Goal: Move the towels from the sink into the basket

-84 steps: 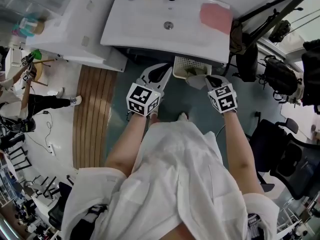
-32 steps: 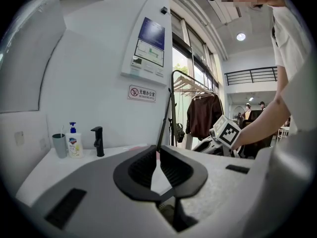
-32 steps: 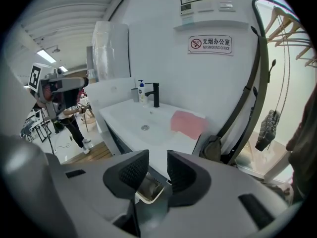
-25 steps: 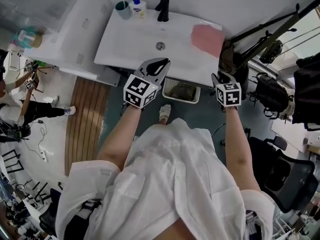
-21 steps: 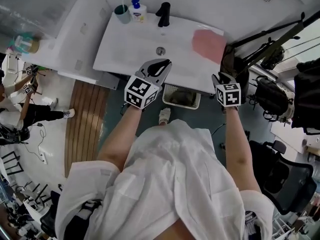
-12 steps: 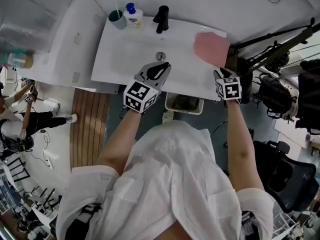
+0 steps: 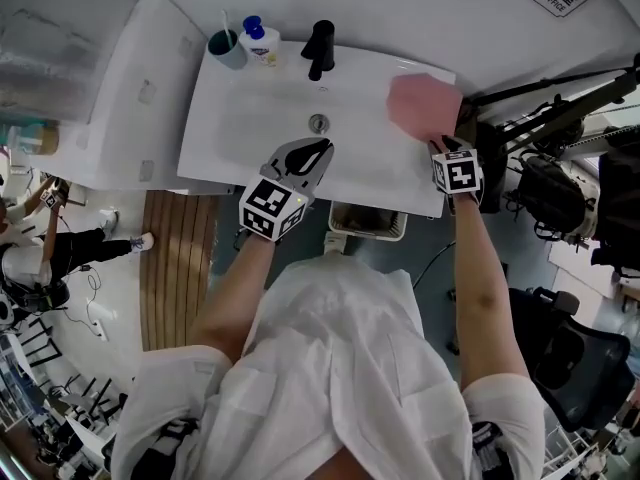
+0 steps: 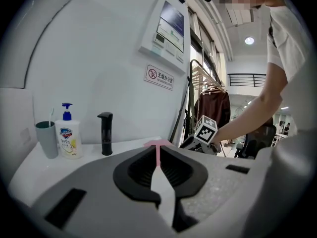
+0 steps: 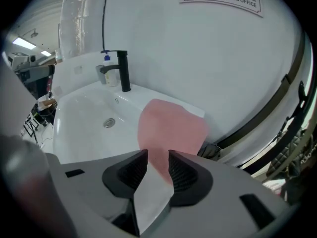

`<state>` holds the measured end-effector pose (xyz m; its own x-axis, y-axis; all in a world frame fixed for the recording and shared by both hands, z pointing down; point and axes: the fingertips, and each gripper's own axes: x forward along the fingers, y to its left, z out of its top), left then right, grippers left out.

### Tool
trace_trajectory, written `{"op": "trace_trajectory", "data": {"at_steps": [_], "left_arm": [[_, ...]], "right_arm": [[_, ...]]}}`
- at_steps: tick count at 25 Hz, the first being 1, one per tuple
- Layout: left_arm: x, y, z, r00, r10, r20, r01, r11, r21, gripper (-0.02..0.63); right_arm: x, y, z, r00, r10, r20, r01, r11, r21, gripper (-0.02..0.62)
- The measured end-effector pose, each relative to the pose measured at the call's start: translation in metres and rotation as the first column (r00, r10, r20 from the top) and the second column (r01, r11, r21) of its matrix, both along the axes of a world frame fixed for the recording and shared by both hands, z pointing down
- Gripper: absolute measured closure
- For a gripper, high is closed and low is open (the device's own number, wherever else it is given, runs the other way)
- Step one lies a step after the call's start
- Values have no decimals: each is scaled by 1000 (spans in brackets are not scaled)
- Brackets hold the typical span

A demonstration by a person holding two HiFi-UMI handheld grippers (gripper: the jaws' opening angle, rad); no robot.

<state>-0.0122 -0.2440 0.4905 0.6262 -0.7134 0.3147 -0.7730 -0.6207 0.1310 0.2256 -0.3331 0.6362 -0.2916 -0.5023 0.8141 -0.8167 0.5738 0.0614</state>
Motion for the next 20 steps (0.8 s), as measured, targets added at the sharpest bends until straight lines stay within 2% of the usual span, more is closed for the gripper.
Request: {"op": "trace_trajectory", "data": {"at_steps": [12, 15, 17, 20], "left_arm": [[-16, 5, 8, 999, -36, 19, 36, 999, -20, 575], [-13, 7, 8, 999, -32, 19, 32, 999, -19, 575], [-11, 8, 9, 999, -27, 19, 27, 999, -19, 575], [-10, 9, 9, 1000, -23, 21, 23, 1000, -17, 575]], "right_arm": [[-2, -4, 22, 1000, 12, 1, -12, 997, -83, 460], [-3, -2, 22, 1000, 0, -12, -1, 997, -83, 498], [-1, -2, 23, 999, 1, -38, -4, 998, -67, 552], [0, 0, 26, 999, 1, -49, -4, 998, -64, 560]]}}
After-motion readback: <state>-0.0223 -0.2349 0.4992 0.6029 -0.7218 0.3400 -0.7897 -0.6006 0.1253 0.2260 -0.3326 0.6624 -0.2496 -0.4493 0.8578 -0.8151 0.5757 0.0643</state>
